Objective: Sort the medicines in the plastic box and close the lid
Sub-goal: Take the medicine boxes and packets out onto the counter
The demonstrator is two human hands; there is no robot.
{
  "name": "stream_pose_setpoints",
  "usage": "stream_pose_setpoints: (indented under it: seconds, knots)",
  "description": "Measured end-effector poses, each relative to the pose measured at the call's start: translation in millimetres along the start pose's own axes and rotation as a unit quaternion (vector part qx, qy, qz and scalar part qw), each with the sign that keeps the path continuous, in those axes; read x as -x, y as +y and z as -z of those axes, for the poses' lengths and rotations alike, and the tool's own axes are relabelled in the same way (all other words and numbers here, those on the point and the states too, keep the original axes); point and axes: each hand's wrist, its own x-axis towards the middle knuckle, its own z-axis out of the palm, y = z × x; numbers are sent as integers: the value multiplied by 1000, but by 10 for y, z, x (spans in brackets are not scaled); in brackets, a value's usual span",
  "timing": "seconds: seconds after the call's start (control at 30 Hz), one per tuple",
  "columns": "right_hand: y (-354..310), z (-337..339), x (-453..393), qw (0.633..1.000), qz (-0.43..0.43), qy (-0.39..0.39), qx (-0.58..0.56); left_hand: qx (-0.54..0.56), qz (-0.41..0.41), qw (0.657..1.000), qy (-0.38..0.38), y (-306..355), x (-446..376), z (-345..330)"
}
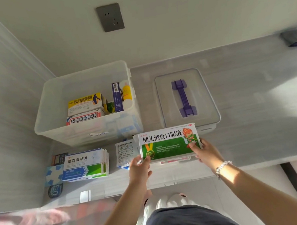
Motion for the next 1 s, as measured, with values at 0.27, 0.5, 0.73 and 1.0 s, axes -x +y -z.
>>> stream_pose_setpoints:
  seconds: [0.27,0.5,0.73,1.0]
  knots:
    - [-138,24,146,980,144,134,14,-168,-200,958,117,139,163,1]
    - [-650,-184,278,981,167,71,-64,-55,-296,954,-1,607,403,115]
    - [-1469,-549,434,964,243,-2,-105,-55,-414,907,-46,1263,424,669]
    - [-2230,-1147,318,949,307,-43,-60,-207,-432,878,-3,1799,-142,1465]
